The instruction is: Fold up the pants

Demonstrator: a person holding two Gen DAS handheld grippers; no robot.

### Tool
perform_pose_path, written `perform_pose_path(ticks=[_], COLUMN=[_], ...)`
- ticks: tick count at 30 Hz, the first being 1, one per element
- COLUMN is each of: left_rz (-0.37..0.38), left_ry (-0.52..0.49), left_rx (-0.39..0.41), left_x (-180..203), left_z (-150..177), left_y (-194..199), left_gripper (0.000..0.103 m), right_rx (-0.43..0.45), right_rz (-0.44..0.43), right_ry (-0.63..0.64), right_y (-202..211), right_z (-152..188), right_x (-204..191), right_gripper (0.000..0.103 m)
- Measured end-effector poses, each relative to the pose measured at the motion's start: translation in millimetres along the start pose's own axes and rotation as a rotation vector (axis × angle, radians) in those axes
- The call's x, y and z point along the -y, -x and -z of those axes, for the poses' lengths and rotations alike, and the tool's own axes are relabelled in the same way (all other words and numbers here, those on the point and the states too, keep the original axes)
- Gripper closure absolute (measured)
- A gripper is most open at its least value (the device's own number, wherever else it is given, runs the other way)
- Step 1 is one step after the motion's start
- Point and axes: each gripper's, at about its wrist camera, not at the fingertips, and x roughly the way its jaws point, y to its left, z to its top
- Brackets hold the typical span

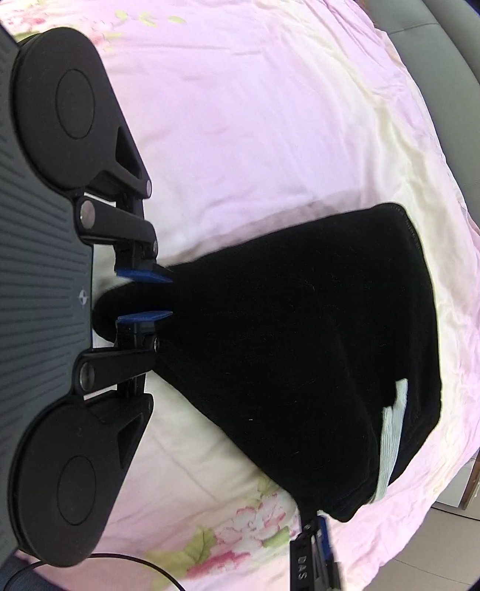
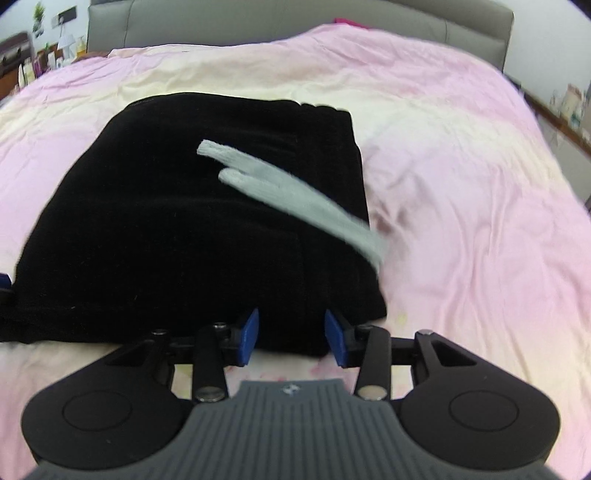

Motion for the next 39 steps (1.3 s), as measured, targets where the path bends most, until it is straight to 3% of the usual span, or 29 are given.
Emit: perform_pose_path(ticks=[3,7,8,13,16,24,26,31,39], left_rz=[0.041,0.155,0.181,0.290,0.301,0.297,0.307,0.334,0.399], left_ry=[0.045,0.229,0.275,0.357,0.379,0.352,0.348,0.354,0.369], left_rx=[0.022,0.115,0.137,0.161,0.120,0.058,0.044,0.047,0.026], left_x=[-19,-58,-67,-87,-92,-99,-101,-106,-111], left_z=[-5,-27,-36,-79,-97,-118,-118,-114,-116], left_y=[17,33,36,20,-5,-55,-64,-83,-102], left_gripper=[0.072,0.044,0.042,0.028,0.028,0.028,0.028,0.022,0.018], right_rx=[0.004,0.029,0.033,0.037,-0.011,-0.103,-0.123,-0.146,-0.196], right_rz=[-0.079,-0.189,-0.206,-0.289,-0.358,-0.383,-0.414,-0.584,-0.649], right_ry=[-0.159,-0.343,-0.368,-0.462,-0.495,-0.493,-0.519,-0.612,-0.601], right_y=[16,34,37,35,12,-57,-74,-106,-130], right_z=[9,9,5,-26,-48,-83,-84,-74,-75], right_x=[26,68,76,107,118,133,140,152,154], right_gripper=[0.060,0.038,0.032,0.029,0.029,0.027,0.027,0.028,0.023])
